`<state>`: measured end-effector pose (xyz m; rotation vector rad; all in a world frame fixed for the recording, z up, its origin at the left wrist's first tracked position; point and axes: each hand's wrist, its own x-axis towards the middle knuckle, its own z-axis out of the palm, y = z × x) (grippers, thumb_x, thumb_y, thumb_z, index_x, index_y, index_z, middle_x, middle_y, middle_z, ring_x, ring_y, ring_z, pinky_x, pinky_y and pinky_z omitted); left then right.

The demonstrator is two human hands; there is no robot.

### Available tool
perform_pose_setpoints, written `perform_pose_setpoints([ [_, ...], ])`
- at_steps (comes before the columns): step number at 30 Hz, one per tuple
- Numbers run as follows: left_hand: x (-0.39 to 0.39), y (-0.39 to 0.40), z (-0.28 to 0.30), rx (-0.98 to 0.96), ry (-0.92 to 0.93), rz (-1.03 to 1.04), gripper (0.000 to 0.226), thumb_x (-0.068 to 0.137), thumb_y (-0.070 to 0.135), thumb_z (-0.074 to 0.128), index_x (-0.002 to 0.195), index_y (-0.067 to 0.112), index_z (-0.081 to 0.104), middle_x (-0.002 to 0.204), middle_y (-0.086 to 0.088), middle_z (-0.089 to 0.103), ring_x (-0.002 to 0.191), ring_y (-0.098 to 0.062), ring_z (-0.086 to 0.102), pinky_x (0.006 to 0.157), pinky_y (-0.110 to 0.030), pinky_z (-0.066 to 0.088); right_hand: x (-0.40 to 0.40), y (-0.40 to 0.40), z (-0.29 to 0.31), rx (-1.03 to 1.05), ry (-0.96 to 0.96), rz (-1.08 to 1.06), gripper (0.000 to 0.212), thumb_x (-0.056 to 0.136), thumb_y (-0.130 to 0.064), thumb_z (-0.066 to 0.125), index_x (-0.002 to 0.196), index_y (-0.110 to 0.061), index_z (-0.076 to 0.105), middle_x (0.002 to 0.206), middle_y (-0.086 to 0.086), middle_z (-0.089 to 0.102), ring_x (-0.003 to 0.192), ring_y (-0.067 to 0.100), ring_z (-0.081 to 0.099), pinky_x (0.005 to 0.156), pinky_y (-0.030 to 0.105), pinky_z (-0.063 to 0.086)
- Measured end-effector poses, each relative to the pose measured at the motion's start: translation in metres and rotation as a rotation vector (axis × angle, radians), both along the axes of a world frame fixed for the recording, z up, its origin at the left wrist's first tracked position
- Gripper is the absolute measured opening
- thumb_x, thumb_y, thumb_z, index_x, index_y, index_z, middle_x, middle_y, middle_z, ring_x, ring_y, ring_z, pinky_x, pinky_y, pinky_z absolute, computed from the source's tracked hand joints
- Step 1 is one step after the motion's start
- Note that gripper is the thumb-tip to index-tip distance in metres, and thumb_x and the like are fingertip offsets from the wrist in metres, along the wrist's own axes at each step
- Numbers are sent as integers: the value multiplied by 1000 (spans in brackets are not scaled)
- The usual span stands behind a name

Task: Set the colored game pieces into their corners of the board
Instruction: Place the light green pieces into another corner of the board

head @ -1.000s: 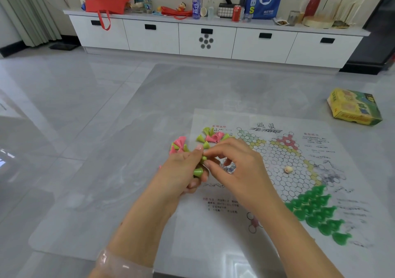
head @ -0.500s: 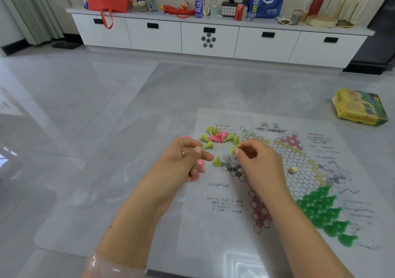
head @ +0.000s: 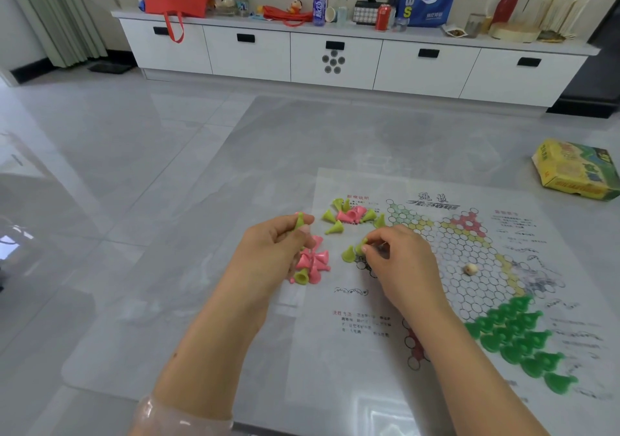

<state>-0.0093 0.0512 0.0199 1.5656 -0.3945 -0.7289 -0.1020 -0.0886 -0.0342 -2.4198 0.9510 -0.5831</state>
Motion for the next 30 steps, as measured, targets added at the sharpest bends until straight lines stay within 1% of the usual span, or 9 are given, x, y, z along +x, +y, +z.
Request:
perform_pose_setpoints([
  [3, 1, 0, -1, 8, -1, 5, 27, 95, 7, 42, 116, 6, 59, 71, 1, 55, 32, -2, 47, 38, -11, 36, -1, 1, 0, -9, 3, 8, 6, 84, -19, 61, 85, -18, 67, 89, -5, 57, 87, 13, 49, 61, 22, 34],
  [9, 1, 0, -2, 10, 8, -7, 28, 95, 6, 42, 119, 5, 57, 69, 0, 53, 33, 0, 48, 38, -10, 37, 0, 0, 0, -9, 8, 14, 6, 83, -20, 61, 84, -18, 67, 89, -5, 56, 88, 13, 49, 60, 20, 34],
  [15, -1, -2, -5, 14, -75, -38, 29, 96, 3, 38, 117, 11, 56, 72, 3, 56, 35, -1, 48, 56, -21, 42, 0, -1, -1, -13, 13, 14, 6, 84, -20, 61, 85, -18, 66, 89, -7, 55, 90, 13, 49, 59, 15, 32],
  [18, -1, -3, -7, 9, -87, -46, 28, 95, 1, 39, 113, 14, 56, 71, 3, 60, 37, 2, 50, 46, -12, 45, -1, -2, -1, 8, 14, 27, 12, 84, -21, 60, 95, -18, 66, 94, -6, 57, 93, 14, 51, 67, 20, 37],
  [20, -2, -3, -8, 13, -108, -58, 24, 94, -1, 41, 108, 12, 55, 64, 6, 62, 41, 1, 52, 46, -11, 45, -3, -1, 4, 15, -17, 34, 19, 85, -20, 59, 104, -18, 64, 98, -6, 58, 95, 13, 53, 75, 21, 39],
  [22, -3, -4, -10, 3, -107, -71, 16, 92, -1, 43, 100, 9, 52, 68, 1, 66, 49, -8, 59, 52, -17, 49, -6, 3, 14, 62, -130, 55, 19, 85, -17, 59, 103, -19, 65, 96, -9, 59, 92, 9, 54, 77, 18, 41],
  [25, -5, -7, -11, -18, -92, -87, 12, 91, 1, 49, 88, 13, 51, 68, 1, 70, 66, -18, 63, 70, -35, 53, -8, 13, 33, 276, -313, 186, 17, 83, -14, 62, 91, -29, 66, 90, -18, 62, 81, -1, 57, 68, 10, 44],
  [27, -6, -8, -10, -28, -84, -110, 11, 90, 3, 52, 85, 14, 52, 67, 2, 71, 76, -24, 63, 75, -39, 52, -9, 17, 37, 348, -336, 277, 15, 82, -15, 64, 87, -28, 69, 87, -15, 65, 78, 0, 59, 66, 13, 46],
  [30, -8, -8, -10, -34, -105, -145, 7, 88, 6, 56, 85, 13, 56, 65, 5, 71, 75, -20, 60, 73, -35, 49, -9, 19, 34, 385, -341, 317, 11, 80, -15, 66, 89, -20, 71, 89, -5, 66, 80, 9, 62, 74, 27, 51],
])
